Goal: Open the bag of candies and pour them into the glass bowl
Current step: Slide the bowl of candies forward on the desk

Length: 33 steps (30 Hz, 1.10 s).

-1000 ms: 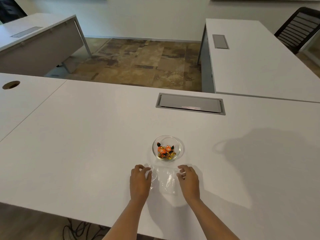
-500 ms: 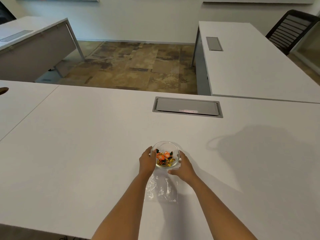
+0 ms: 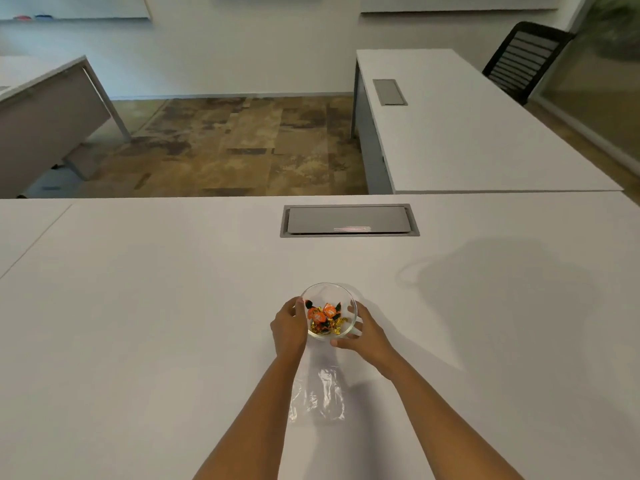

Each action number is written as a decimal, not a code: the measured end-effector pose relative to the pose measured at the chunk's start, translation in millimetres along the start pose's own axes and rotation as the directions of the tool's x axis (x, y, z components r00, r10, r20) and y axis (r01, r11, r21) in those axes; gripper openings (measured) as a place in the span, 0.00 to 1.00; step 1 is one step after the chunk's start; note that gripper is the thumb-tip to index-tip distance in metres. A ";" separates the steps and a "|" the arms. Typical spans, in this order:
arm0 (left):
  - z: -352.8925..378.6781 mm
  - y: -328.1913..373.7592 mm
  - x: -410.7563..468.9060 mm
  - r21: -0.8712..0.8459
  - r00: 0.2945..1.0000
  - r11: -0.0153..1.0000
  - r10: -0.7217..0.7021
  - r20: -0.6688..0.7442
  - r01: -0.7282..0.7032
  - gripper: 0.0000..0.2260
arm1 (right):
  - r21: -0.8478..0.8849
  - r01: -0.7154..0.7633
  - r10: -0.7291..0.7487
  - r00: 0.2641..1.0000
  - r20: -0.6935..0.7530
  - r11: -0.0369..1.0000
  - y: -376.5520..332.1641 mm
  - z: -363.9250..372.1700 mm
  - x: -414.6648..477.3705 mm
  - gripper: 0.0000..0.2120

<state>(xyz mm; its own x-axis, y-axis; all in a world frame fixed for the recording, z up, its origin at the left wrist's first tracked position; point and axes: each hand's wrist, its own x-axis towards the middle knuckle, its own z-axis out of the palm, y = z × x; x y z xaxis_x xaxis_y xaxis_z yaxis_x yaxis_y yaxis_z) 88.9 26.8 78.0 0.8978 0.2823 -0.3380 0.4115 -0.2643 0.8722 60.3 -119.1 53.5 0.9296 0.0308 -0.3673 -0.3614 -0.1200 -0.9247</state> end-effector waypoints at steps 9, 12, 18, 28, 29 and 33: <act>62.0 85.7 -7.6 -0.074 0.984 0.987 0.147 0.103 -0.140 0.15 | 0.027 0.058 -0.055 0.995 -0.088 0.998 -43.3 -98.5 16.8 0.42; 95.8 107.6 -11.2 -0.078 0.976 0.986 0.160 0.148 -0.150 0.15 | 0.014 0.062 -0.060 0.991 -0.116 0.998 -49.9 -140.5 19.8 0.42; 167.7 135.9 -23.1 -0.139 0.968 0.986 0.123 0.220 -0.094 0.15 | -0.034 0.053 -0.057 0.991 -0.123 0.998 -52.1 -225.2 21.1 0.43; 282.9 145.8 -33.6 -0.126 0.950 0.992 0.045 0.310 -0.006 0.16 | -0.068 -0.051 0.043 0.992 -0.115 0.996 -20.7 -341.1 37.5 0.43; 289.6 144.4 -33.7 -0.120 0.949 0.993 0.034 0.313 0.004 0.17 | -0.068 -0.064 0.056 0.992 -0.109 0.996 -16.6 -347.1 40.0 0.43; 314.5 138.6 -32.5 -0.097 0.945 0.995 -0.001 0.327 0.034 0.17 | -0.078 -0.109 0.102 0.991 -0.089 0.991 -1.8 -369.1 50.0 0.43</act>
<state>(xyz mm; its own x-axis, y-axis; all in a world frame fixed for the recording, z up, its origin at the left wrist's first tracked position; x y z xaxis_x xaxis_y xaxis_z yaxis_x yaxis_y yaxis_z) 166.1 -309.0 98.7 0.8994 -0.0343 -0.4358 0.4251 -0.1639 0.8902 134.2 -483.5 73.8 0.8906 -0.0701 -0.4494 -0.4540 -0.1995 -0.8684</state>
